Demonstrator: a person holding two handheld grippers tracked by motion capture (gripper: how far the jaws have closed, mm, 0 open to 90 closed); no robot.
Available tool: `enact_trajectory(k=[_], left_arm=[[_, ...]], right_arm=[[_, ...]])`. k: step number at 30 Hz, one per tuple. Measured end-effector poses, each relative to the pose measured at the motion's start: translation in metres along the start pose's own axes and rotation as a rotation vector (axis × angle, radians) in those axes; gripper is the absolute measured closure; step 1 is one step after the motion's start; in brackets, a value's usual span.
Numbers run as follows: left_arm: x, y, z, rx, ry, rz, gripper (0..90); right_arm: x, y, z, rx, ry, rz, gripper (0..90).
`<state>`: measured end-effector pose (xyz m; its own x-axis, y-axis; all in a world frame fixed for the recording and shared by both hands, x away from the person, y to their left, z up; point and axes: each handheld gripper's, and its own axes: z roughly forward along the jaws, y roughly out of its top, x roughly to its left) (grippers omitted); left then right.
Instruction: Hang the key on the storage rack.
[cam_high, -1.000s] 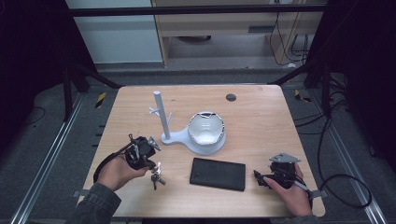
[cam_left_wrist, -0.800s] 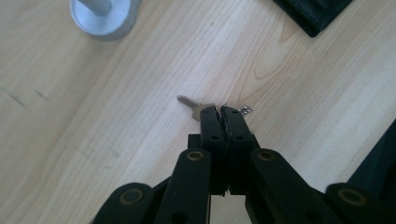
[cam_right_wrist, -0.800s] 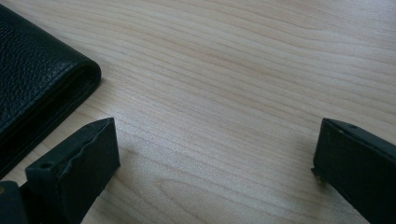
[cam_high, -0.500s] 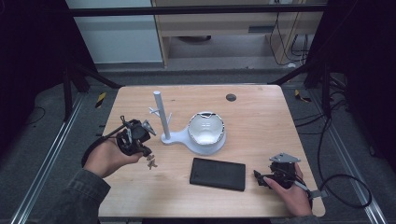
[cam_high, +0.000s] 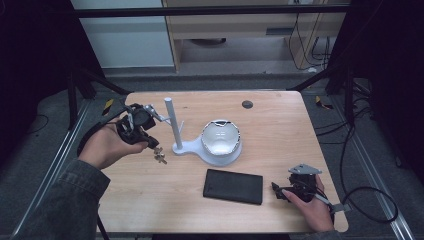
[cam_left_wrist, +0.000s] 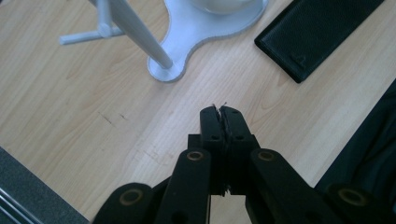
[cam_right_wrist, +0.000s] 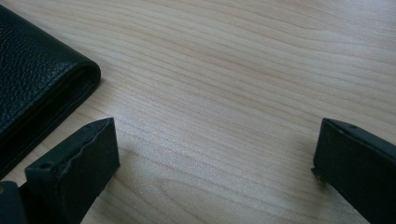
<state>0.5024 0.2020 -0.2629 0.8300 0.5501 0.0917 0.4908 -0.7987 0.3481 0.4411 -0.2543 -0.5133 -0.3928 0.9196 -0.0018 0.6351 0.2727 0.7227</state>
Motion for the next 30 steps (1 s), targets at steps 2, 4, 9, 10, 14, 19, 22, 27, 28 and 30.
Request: enact_trajectory(k=[2,4,9,10,14,19,22,27,28,30], left_arm=[[0.003,0.003,-0.001,-0.005,-0.002,-0.011,88.6],[0.004,0.006,-0.002,-0.006,0.004,-0.016,88.7],[0.004,0.011,-0.005,-0.01,0.004,-0.008,88.6],[0.004,0.011,-0.005,-0.009,0.004,-0.008,88.6],[0.005,0.013,-0.008,-0.012,0.014,-0.01,88.6],[0.006,0.015,-0.014,-0.019,0.022,-0.012,88.6],[0.006,0.018,-0.019,-0.021,0.022,-0.013,88.6],[0.01,0.025,-0.026,-0.02,0.038,-0.022,88.7],[0.012,0.027,-0.027,-0.021,0.044,-0.025,88.6],[0.015,0.029,-0.03,-0.026,0.045,-0.041,88.7]], right_arm=[[0.0,0.0,0.0,0.0,0.0,-0.001,0.4],[0.0,0.0,0.0,0.0,0.0,-0.001,0.4],[0.0,0.0,0.0,0.001,0.0,-0.006,0.4],[0.0,0.0,0.0,0.001,0.001,-0.007,0.4],[0.0,0.0,0.0,0.002,0.0,-0.007,0.4],[0.0,0.0,0.0,0.002,0.0,-0.007,0.4],[0.0,0.0,0.0,0.001,0.001,-0.007,0.4],[0.0,0.0,0.0,0.002,0.0,-0.007,0.4],[0.0,0.0,0.0,0.001,0.001,-0.007,0.4],[0.0,0.0,0.0,0.001,0.001,-0.007,0.4]])
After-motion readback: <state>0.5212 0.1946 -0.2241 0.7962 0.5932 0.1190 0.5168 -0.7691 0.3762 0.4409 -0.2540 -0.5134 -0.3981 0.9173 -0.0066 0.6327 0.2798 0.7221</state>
